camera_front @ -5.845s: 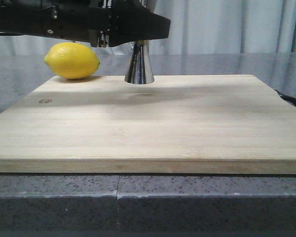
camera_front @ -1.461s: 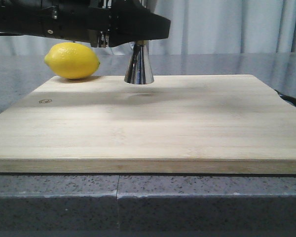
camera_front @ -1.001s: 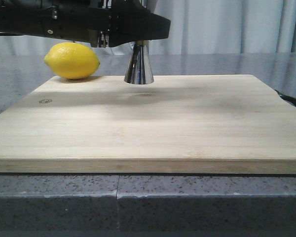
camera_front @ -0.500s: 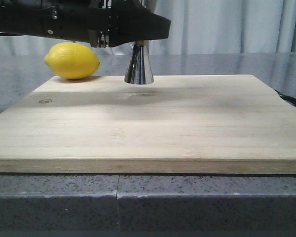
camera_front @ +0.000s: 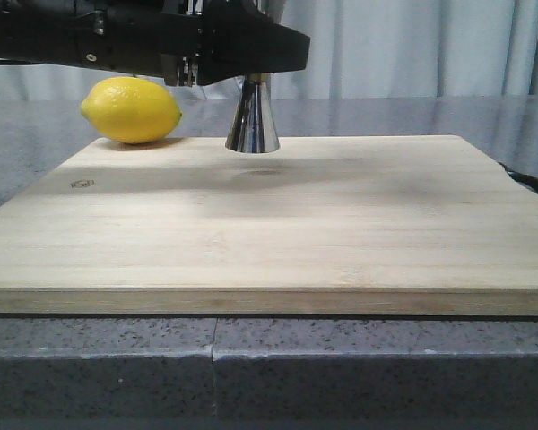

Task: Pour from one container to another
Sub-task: 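Tilt the beaker upright and set it back on the board, right gripper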

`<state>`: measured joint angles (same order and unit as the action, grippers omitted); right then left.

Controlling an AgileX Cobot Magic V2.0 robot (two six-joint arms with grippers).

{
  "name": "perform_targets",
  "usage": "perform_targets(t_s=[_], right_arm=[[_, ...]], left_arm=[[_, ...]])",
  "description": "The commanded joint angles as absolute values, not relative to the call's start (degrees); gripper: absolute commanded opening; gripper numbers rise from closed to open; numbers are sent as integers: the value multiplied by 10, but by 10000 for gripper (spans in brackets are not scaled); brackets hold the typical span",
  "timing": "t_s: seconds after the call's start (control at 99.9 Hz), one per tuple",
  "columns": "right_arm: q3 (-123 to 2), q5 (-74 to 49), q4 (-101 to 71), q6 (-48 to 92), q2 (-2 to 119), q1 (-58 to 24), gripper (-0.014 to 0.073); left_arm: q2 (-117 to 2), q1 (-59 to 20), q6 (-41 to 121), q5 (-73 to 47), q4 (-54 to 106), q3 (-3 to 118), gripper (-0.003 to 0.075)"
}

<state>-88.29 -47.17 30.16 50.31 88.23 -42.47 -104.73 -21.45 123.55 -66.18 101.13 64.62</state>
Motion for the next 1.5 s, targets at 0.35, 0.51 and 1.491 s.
perform_targets(t_s=[0.35, 0.51, 1.491], right_arm=[[-902, -437, 212, 292, 825, -379, 270], [-892, -415, 75, 279, 796, -295, 270], [-344, 341, -213, 159, 774, -198, 270]], left_arm=[[-1014, -219, 1231, -720, 1060, 664, 238], [-1014, -219, 1231, -720, 1060, 664, 238], [-1014, -219, 1231, -720, 1060, 664, 238]])
